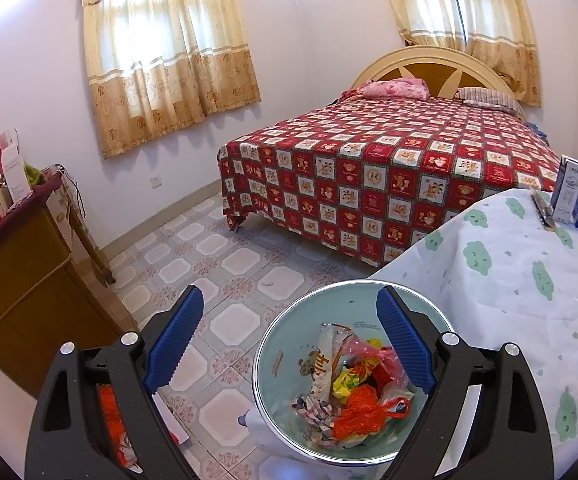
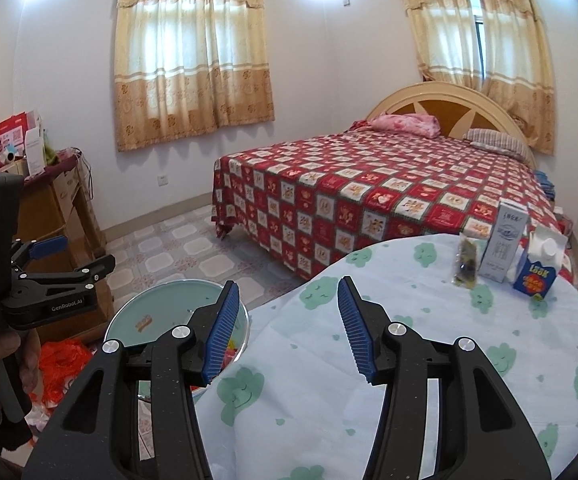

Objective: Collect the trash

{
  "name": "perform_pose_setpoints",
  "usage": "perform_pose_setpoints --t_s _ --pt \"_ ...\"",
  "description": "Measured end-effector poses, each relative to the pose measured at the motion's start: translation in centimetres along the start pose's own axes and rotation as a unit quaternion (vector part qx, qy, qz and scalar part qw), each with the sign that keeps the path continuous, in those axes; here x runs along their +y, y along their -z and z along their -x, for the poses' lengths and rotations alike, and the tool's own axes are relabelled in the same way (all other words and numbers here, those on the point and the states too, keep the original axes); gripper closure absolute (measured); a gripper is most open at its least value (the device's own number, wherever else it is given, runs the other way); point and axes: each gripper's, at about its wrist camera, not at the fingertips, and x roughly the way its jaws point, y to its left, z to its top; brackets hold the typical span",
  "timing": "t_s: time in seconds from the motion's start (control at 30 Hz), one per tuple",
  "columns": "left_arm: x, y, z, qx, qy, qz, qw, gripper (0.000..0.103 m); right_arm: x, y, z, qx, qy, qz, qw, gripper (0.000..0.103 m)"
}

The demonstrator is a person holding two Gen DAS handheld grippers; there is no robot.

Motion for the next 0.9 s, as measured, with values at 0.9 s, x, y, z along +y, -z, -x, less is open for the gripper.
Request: perform_pose_setpoints --t_s 0.9 --pt "-0.1 -0.6 1.0 -0.011 -0.013 -0.008 0.9998 0.015 -0.1 -0.5 1.6 -0.012 0.012 0.001 1.000 0.050"
